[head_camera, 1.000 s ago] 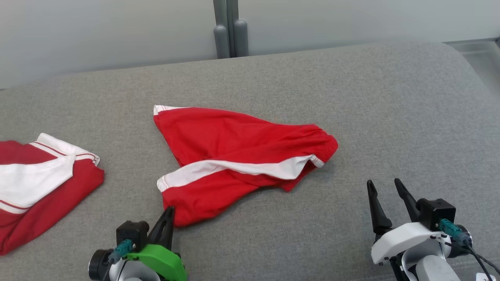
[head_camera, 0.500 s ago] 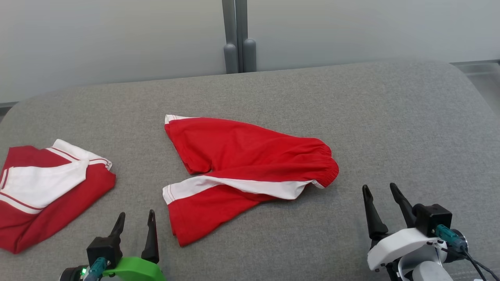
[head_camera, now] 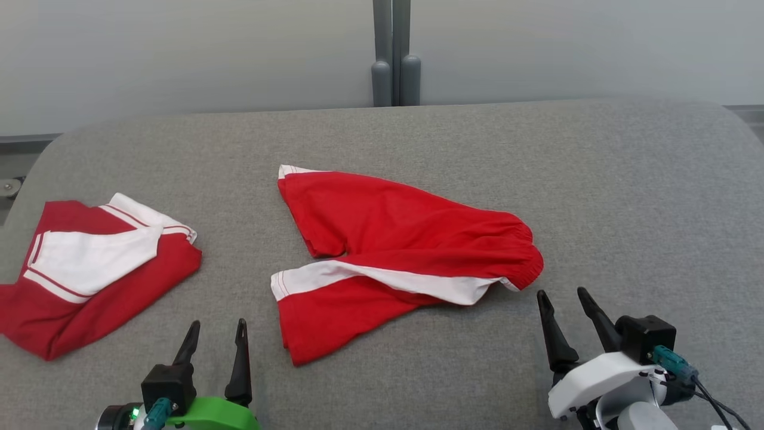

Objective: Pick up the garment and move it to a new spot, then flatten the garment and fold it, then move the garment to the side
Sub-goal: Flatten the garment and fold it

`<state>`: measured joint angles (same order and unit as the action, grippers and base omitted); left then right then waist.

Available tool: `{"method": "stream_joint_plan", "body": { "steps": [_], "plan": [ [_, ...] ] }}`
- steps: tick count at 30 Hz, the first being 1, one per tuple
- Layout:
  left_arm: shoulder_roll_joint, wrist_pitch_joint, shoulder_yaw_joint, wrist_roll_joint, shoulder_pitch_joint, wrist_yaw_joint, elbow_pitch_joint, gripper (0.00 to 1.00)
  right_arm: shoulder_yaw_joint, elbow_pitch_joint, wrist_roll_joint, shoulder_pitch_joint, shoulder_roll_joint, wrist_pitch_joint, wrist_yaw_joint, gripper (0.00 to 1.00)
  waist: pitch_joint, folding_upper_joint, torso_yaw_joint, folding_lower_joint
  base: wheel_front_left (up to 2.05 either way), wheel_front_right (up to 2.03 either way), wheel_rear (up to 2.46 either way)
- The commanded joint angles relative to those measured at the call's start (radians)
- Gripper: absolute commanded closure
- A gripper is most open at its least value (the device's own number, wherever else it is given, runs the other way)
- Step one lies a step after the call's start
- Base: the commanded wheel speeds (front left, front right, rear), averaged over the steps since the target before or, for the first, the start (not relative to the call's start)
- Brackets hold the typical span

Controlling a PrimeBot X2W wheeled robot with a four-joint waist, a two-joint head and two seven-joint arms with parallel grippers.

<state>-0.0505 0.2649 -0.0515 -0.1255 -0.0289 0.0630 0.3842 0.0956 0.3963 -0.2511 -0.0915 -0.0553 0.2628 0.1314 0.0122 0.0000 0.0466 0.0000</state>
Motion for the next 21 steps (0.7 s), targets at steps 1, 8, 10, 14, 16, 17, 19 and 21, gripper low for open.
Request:
{"method": "stream_joint_plan", "body": {
  "steps": [1, 8, 10, 14, 16, 17, 19, 21],
  "plan": [
    [-0.001, -0.001, -0.009, -0.006, -0.001, 0.007, -0.009, 0.00, 0.007, 0.014, -0.025, -0.025, -0.004, 0.003, -0.001, 0.00, 0.028, 0.0000, 0.031, 0.0000, 0.00, 0.00, 0.00],
    [-0.001, -0.001, -0.033, -0.018, -0.040, 0.008, -0.021, 0.00, 0.019, 0.055, -0.075, -0.090, -0.008, 0.003, -0.001, 0.00, 0.084, 0.0000, 0.089, 0.0000, 0.00, 0.00, 0.00],
    [-0.001, -0.001, -0.032, -0.022, -0.044, 0.003, -0.022, 0.00, 0.018, 0.055, -0.081, -0.107, -0.014, 0.003, -0.001, 0.00, 0.101, 0.0000, 0.106, 0.0000, 0.00, 0.00, 0.00],
    [-0.001, -0.001, -0.039, -0.030, -0.059, 0.004, -0.023, 0.00, 0.019, 0.065, -0.090, -0.156, -0.028, 0.003, -0.001, 0.62, 0.134, 0.0000, 0.134, 0.0000, 0.00, 0.00, 0.00],
    [-0.001, -0.001, -0.049, -0.034, -0.069, 0.006, -0.026, 0.00, 0.009, 0.063, -0.088, -0.178, -0.041, 0.003, -0.001, 1.00, 0.152, 0.0000, 0.150, 0.0000, 0.00, 0.00, 0.00],
    [-0.001, -0.001, -0.055, -0.036, -0.074, 0.007, -0.026, 0.00, 0.007, 0.066, -0.086, -0.191, -0.049, 0.003, -0.001, 1.00, 0.162, 0.0000, 0.158, 0.0000, 0.00, 0.00, 0.00],
    [-0.001, -0.001, -0.072, -0.042, -0.085, 0.008, -0.027, 0.00, -0.007, 0.077, -0.079, -0.223, -0.062, 0.003, -0.001, 1.00, 0.178, 0.0000, 0.177, 0.0000, 0.00, 0.00, 0.00],
    [-0.001, -0.001, -0.094, -0.048, -0.099, 0.008, -0.026, 0.00, -0.025, 0.105, -0.061, -0.253, -0.083, 0.003, -0.001, 1.00, 0.192, 0.0000, 0.200, 0.0000, 0.00, 0.00, 0.00]
  ]
}}
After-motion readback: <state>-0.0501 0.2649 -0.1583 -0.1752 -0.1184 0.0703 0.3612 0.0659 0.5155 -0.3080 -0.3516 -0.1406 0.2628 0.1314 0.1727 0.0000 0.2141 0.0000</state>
